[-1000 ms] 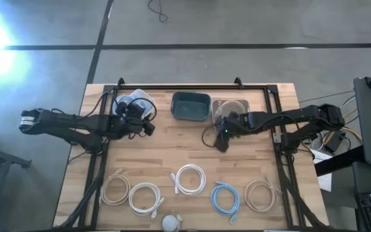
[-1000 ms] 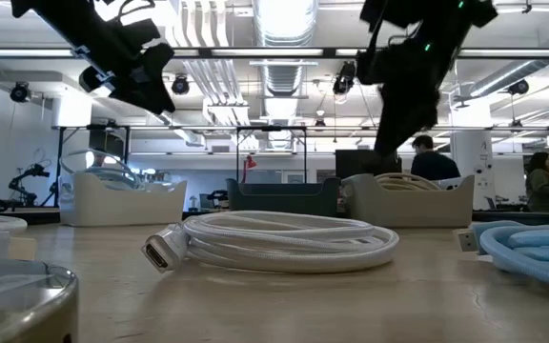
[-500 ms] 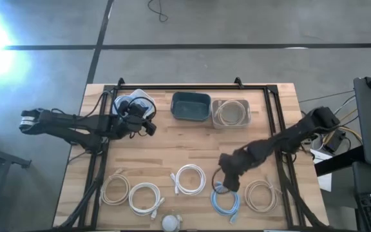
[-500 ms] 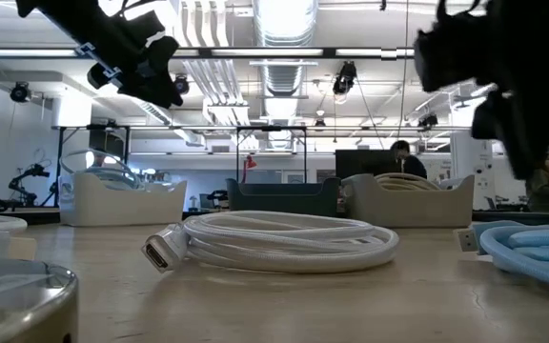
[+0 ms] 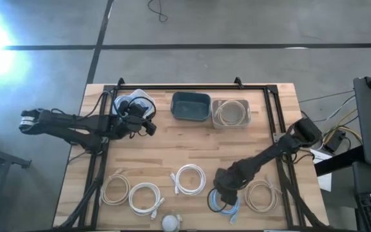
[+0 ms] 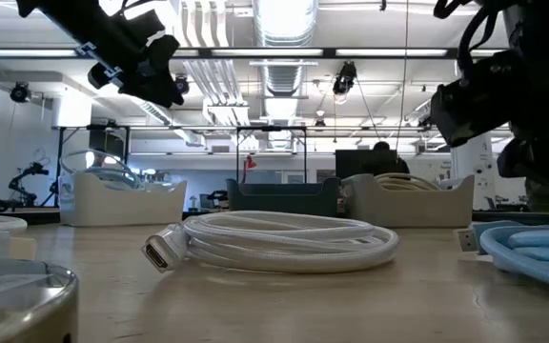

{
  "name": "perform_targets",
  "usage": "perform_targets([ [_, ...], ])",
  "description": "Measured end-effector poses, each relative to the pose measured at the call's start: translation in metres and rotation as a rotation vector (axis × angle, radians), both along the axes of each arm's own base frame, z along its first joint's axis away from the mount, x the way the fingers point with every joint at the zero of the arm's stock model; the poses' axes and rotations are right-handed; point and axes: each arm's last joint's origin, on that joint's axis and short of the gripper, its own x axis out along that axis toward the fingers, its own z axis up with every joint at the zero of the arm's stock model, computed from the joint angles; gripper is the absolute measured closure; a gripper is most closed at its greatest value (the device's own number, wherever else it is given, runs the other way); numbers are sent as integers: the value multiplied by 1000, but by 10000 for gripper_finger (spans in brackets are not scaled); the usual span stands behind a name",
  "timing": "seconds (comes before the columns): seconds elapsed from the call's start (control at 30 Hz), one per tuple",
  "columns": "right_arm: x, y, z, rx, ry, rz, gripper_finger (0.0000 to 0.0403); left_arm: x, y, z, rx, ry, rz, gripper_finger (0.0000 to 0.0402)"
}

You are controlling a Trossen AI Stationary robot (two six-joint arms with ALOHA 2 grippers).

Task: Pick & Place USB Port
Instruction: Put the blue charger cable into the white bin

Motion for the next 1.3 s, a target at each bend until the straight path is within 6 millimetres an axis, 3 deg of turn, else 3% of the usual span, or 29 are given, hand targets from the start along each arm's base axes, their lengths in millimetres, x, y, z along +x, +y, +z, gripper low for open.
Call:
perform_targets([
  [0.17, 4, 2, 0, -55, 50, 37, 233, 0, 0, 1, 2, -8, 1, 223],
  [0.47, 15, 2, 25, -72, -40, 103, 365, 1, 0, 1, 7, -15, -1, 223],
  [0.6, 20, -8, 42, -119, -82, 155, 371, 3, 0, 4, 24, -32, -12, 223],
  [0.83, 26, -54, 79, -565, -175, 146, 363, 7, -1, 9, 1, -103, -55, 223],
  [1.03, 37, -104, 118, -921, -317, 91, 362, 12, -6, 10, -104, -144, -243, 223],
  [1.17, 54, -132, 139, -998, -461, 100, 362, 15, -10, 11, -154, -156, -396, 223],
  [1.3, 81, -153, 145, -958, -684, 185, 361, 21, -13, 9, -150, -243, -505, 223],
])
